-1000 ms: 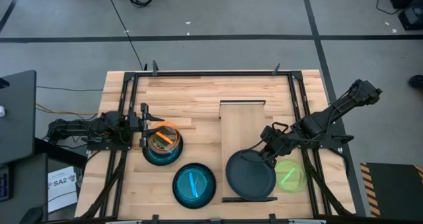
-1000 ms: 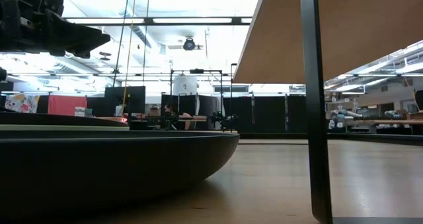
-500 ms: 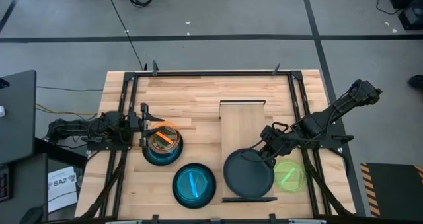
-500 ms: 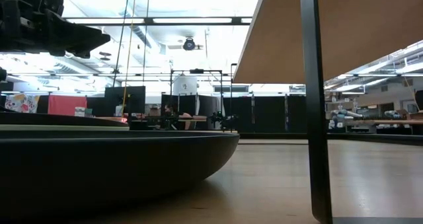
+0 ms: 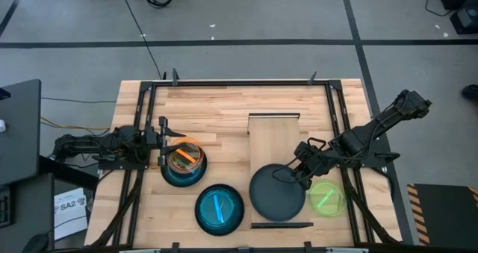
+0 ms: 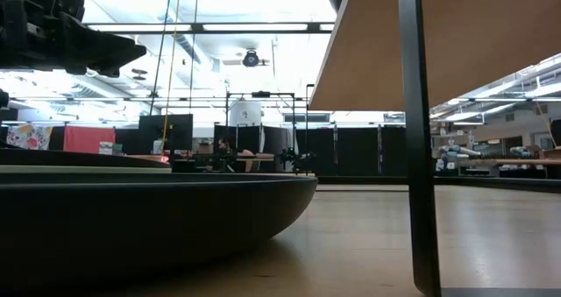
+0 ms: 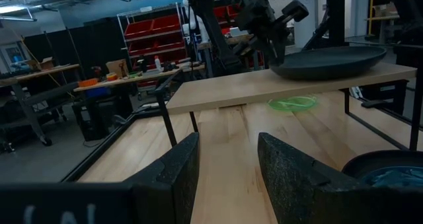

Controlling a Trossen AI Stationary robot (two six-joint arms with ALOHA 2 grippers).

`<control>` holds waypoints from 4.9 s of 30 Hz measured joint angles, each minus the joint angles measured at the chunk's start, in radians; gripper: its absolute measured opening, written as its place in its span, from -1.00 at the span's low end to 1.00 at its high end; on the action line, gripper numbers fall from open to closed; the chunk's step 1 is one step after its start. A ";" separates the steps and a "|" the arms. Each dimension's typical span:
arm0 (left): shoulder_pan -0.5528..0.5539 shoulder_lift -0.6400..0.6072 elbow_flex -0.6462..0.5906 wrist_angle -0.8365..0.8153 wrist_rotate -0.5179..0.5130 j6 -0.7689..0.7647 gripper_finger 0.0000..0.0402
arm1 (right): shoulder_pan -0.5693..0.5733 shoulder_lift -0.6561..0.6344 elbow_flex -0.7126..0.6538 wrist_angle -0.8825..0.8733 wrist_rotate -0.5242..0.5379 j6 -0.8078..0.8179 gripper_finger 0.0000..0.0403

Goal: Place and stack plates onto a shelf
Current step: Put the top right black plate on the shelf, then put the orange plate on the shelf

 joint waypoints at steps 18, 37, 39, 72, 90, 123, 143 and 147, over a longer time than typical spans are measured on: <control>0.000 0.000 0.000 0.000 0.000 0.000 -0.20 | 0.000 0.000 0.000 -0.002 -0.053 -0.060 -0.27; 0.000 0.000 0.000 0.000 0.000 0.001 -0.20 | -0.003 -0.055 0.000 -0.006 0.068 -0.117 -0.27; 0.000 0.000 0.000 0.000 0.000 0.001 -0.20 | -0.009 -0.074 0.000 -0.006 0.093 -0.135 -0.28; 0.111 0.378 0.285 -0.185 -0.120 -0.216 -0.20 | -0.133 -0.183 0.001 0.024 0.236 -0.435 -0.28; 0.388 0.940 0.591 -0.592 0.082 -0.208 -0.20 | -0.142 -0.183 0.000 0.030 0.209 -0.454 -0.28; 0.451 1.071 0.592 -0.702 0.184 -0.178 -0.20 | -0.142 -0.183 0.000 0.029 0.209 -0.454 -0.28; 0.449 1.238 0.592 -0.701 0.186 -0.147 -0.28 | -0.142 -0.183 0.000 0.029 0.208 -0.454 -0.28; 0.449 1.238 0.592 -0.702 0.186 -0.148 -0.43 | -0.142 -0.183 0.000 0.029 0.209 -0.454 -0.28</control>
